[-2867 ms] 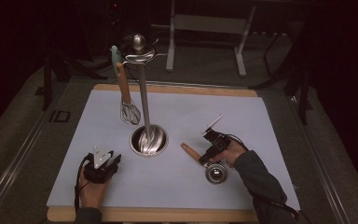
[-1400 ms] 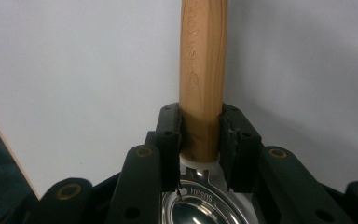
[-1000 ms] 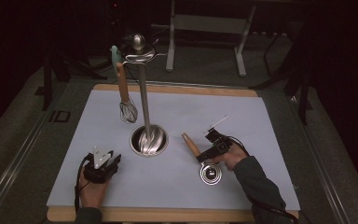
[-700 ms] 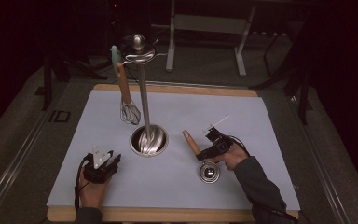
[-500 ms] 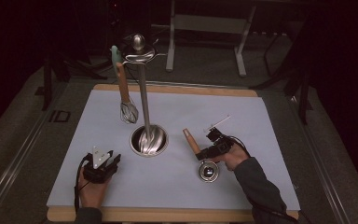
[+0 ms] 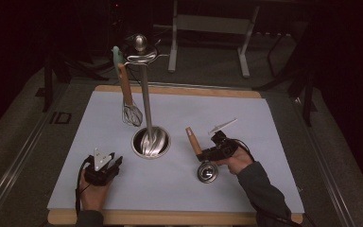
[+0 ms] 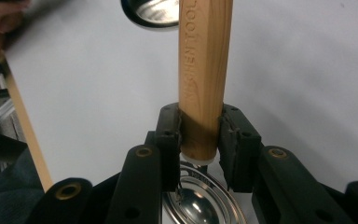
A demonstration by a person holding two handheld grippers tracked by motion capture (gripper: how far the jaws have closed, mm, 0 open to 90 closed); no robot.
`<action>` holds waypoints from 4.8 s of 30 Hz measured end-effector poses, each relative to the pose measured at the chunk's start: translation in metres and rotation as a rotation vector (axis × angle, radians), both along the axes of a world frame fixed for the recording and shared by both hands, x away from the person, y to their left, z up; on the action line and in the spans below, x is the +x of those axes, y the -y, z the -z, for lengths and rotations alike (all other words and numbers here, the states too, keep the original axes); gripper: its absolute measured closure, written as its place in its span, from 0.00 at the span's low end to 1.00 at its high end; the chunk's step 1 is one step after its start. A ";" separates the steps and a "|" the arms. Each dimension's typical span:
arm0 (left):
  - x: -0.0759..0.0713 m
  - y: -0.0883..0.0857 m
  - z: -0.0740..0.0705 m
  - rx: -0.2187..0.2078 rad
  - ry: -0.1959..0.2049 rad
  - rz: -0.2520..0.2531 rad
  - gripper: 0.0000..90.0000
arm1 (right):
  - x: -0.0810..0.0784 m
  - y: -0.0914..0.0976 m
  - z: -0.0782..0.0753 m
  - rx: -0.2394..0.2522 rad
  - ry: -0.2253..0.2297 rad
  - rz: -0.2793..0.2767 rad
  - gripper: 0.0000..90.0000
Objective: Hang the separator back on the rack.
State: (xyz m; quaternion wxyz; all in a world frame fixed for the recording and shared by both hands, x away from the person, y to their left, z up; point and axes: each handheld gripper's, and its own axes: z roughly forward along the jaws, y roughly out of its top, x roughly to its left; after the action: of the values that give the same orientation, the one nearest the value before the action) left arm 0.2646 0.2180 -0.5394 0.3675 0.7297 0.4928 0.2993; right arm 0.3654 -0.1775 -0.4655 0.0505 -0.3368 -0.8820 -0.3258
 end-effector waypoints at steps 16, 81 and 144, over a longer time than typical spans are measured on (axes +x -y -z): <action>0.000 0.000 0.000 -0.003 0.000 -0.002 0.71 | -0.012 -0.008 -0.011 0.097 0.113 -0.032 0.79; 0.001 0.001 0.000 0.006 -0.007 -0.003 0.71 | -0.021 -0.038 -0.059 0.264 0.288 -0.071 0.79; 0.002 0.001 0.000 0.009 -0.014 -0.004 0.71 | -0.024 -0.068 -0.132 0.350 0.426 -0.125 0.79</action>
State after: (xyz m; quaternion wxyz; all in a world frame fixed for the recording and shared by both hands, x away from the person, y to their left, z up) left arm 0.2664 0.2173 -0.5396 0.3601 0.7325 0.4956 0.2970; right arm 0.3417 -0.1097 -0.3334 -0.0585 -0.1918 -0.8220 -0.5330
